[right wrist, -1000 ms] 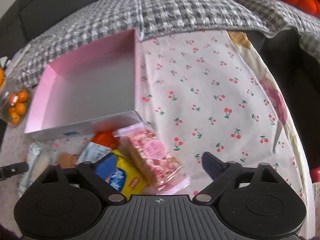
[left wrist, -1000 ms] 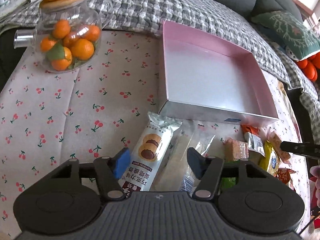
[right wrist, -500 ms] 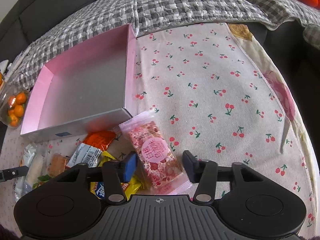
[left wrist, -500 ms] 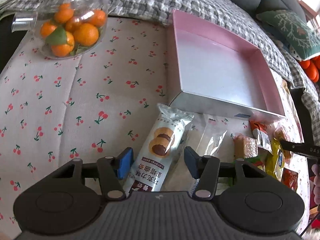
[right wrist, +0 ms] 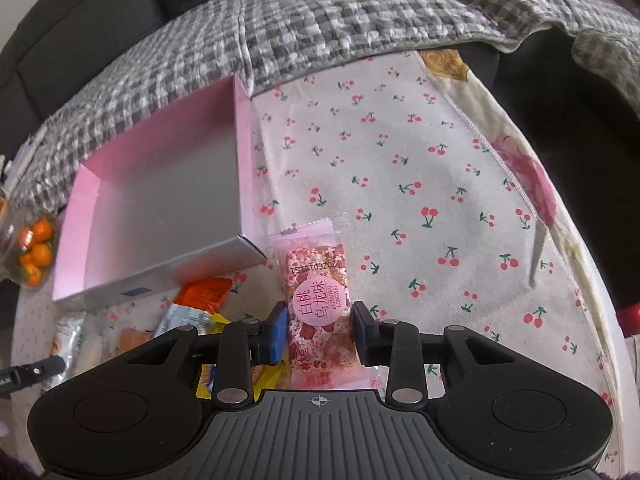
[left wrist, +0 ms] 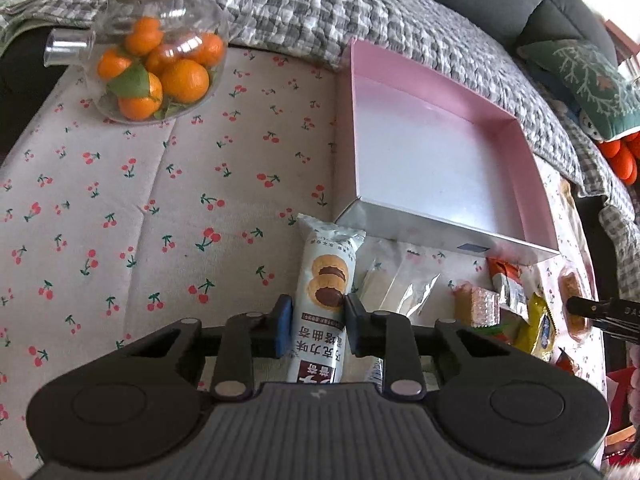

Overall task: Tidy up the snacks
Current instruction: 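Carry both snacks into the pink box and open both tools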

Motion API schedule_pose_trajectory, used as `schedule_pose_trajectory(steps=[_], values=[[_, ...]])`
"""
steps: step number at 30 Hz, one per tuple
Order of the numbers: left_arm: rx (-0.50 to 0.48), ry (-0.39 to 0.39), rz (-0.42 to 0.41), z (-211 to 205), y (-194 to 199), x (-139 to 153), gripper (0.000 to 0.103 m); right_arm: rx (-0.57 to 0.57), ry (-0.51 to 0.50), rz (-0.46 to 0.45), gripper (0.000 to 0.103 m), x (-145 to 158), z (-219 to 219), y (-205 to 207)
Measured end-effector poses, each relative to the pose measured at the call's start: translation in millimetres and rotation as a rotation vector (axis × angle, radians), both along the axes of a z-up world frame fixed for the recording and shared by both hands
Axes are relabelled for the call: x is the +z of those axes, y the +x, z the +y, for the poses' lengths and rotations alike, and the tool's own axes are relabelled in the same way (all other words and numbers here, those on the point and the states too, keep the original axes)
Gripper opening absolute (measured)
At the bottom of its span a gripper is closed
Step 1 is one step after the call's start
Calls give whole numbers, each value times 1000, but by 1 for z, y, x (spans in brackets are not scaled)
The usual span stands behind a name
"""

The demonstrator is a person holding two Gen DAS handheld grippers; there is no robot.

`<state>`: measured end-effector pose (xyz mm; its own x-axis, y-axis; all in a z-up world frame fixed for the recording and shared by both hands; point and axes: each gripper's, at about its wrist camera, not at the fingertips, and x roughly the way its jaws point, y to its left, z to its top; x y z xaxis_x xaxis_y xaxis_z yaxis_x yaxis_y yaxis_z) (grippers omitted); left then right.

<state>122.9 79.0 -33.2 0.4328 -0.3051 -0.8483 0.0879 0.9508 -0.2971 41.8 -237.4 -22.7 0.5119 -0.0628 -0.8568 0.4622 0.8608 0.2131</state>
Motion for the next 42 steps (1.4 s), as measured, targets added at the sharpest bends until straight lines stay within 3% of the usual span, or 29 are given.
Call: schedule_pose_trajectory(steps=[11, 15, 21, 24, 30, 37, 42], values=[[91, -27, -39, 11, -12, 24, 25, -24, 95, -96, 33, 21, 17, 2], [107, -93, -97, 13, -15, 32, 25, 4, 158, -140, 33, 22, 25, 12], [132, -123, -127, 5, 1, 35, 25, 2, 214, -172, 33, 19, 36, 34], [145, -138, -141, -2, 18, 34, 25, 3, 182, -160, 33, 16, 41, 56], [139, -136, -188, -27, 49, 27, 25, 41, 150, -223, 33, 9, 42, 82], [90, -87, -282, -57, 70, 11, 25, 47, 116, -225, 33, -7, 32, 97], [87, -69, -270, -64, 77, -6, 25, 43, 116, -201, 33, -15, 27, 101]])
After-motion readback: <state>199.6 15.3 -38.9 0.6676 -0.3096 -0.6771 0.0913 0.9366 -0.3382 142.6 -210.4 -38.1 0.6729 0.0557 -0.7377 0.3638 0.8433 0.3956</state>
